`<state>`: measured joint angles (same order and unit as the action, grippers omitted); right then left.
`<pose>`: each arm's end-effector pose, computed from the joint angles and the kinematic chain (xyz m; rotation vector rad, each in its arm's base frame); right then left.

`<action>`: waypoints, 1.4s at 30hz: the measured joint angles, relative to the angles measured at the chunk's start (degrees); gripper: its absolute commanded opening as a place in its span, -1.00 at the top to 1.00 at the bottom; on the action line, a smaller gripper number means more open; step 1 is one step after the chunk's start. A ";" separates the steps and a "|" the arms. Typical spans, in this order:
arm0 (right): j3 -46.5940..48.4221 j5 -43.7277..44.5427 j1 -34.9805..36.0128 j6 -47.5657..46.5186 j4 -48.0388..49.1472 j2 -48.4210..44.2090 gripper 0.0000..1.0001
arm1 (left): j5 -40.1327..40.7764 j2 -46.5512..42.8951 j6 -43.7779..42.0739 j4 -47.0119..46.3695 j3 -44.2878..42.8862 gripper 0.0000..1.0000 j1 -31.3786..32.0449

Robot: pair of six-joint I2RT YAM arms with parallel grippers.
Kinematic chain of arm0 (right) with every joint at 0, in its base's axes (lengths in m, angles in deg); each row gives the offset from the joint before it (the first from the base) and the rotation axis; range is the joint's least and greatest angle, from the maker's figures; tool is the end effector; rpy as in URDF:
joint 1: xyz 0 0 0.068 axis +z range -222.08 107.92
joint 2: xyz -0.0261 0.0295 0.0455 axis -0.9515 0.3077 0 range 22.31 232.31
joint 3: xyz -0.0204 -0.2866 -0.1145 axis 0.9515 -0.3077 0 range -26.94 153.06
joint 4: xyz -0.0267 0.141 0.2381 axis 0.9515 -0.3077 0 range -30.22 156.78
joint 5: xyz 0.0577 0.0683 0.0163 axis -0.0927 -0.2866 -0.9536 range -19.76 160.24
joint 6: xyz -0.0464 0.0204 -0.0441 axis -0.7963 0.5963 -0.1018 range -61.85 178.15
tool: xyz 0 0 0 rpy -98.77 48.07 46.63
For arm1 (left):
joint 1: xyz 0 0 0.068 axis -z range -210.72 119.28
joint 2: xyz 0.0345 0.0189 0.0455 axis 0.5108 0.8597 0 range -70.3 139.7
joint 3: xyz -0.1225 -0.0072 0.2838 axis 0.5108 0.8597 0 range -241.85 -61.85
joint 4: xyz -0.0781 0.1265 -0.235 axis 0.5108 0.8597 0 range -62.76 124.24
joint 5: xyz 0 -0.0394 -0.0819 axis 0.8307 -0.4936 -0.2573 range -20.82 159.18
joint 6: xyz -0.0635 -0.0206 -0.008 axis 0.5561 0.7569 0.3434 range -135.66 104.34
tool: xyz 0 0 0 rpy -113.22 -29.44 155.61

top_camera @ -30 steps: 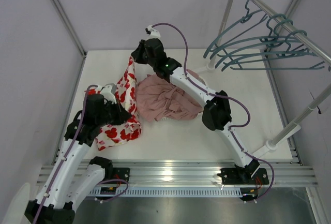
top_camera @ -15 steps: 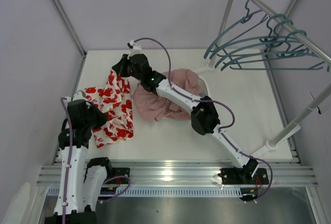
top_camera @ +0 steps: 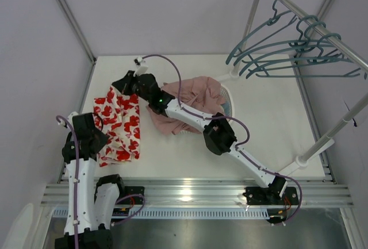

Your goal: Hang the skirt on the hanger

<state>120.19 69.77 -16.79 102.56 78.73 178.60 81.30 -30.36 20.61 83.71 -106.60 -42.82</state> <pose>0.3939 0.5694 0.2584 -0.1680 1.6857 1.3641 0.1188 0.0371 0.2897 -1.0837 2.1930 0.0757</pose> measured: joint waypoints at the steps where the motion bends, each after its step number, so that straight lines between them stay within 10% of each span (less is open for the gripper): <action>1: 0.35 0.46 0.20 0.15 0.50 0.17 1.00 | 1.09 0.04 0.20 -0.02 -0.24 0.92 0.00; 4: 1.92 1.55 0.83 0.98 2.58 0.92 0.92 | 3.02 0.20 0.46 0.31 -0.28 0.84 -0.02; 8: 2.80 0.74 1.01 2.58 3.43 1.14 -0.10 | 5.01 0.68 1.09 0.90 -0.31 -0.92 -0.09; 9: 2.91 -0.07 1.01 2.58 3.34 1.14 -0.50 | 5.55 0.92 1.66 1.20 -0.44 -0.99 -0.09; 15: -0.92 -5.07 -0.70 -1.38 -3.37 -2.27 -0.99 | 12.33 3.28 2.73 3.30 -6.56 -0.99 -0.09; 21: -9.38 -8.90 -6.25 -4.22 -14.69 -13.70 -0.99 | 14.82 6.43 -2.38 -1.25 -18.45 -0.99 -0.11; 31: -36.04 -8.57 -14.84 -9.64 -20.11 -43.69 -0.99 | -10.75 15.32 -21.03 -16.83 -14.97 -0.78 1.57; 42: -67.95 -4.52 -18.78 -12.37 -19.41 -68.61 -0.99 | -4.79 45.44 -29.66 -21.90 -24.46 -0.44 4.44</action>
<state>52.23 65.24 -35.57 90.19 59.32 109.99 76.52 15.08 -9.05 61.81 -131.06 -38.38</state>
